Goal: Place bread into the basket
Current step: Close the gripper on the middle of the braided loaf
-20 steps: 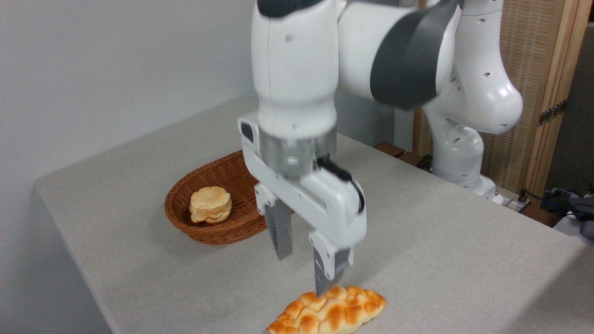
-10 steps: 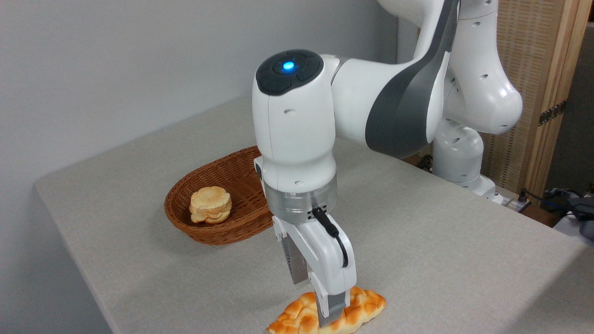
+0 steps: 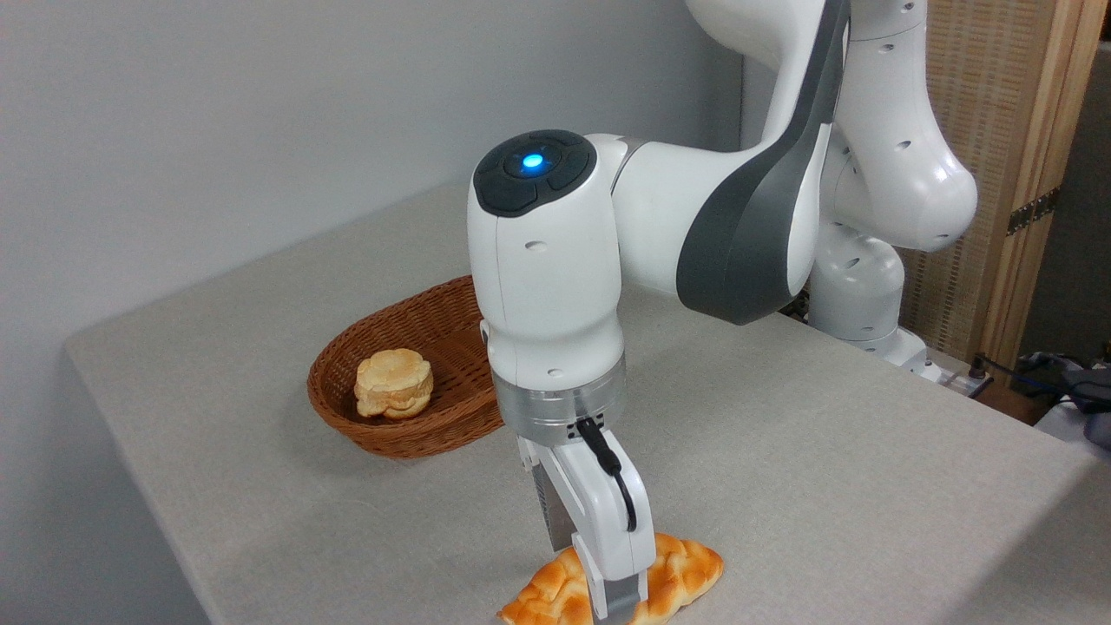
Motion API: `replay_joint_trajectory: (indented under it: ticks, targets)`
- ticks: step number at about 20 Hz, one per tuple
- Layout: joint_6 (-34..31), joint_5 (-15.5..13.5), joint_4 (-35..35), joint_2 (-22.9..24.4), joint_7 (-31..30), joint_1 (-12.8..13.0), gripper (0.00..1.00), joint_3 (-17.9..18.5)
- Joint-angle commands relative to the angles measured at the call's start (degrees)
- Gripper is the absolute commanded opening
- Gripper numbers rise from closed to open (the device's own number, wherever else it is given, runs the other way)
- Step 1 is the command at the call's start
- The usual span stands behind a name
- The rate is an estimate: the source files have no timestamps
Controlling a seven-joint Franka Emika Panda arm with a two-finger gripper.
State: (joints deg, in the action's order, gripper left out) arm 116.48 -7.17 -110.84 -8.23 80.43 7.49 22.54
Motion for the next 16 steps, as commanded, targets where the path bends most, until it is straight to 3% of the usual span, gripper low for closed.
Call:
replay_joint_trajectory:
  ticks: [1, 2, 3, 4, 6, 7, 10, 16]
  targets:
    - [1.56, 0.75, -0.52, -0.64, 1.04, 0.5, 1.0, 0.49]
    - [1.56, 0.84, -0.52, -0.73, 1.13, 0.5, 0.98, 0.49]
    - [1.73, 0.75, -0.52, -0.82, 1.13, 0.5, 0.89, 0.49]
    - [1.74, 0.75, -0.52, -0.82, 1.13, 0.5, 0.73, 0.49]
    - [1.74, 0.75, -0.52, -0.82, 1.39, 0.5, 0.49, 0.49]
    - [1.74, 0.75, -0.52, -0.82, 1.83, 0.5, 0.44, 0.49]
    - [1.74, 0.75, -0.52, -0.82, 2.1, 0.5, 0.38, 0.49]
    - [1.74, 0.66, -0.43, -0.73, 2.1, 0.5, 0.37, 0.49]
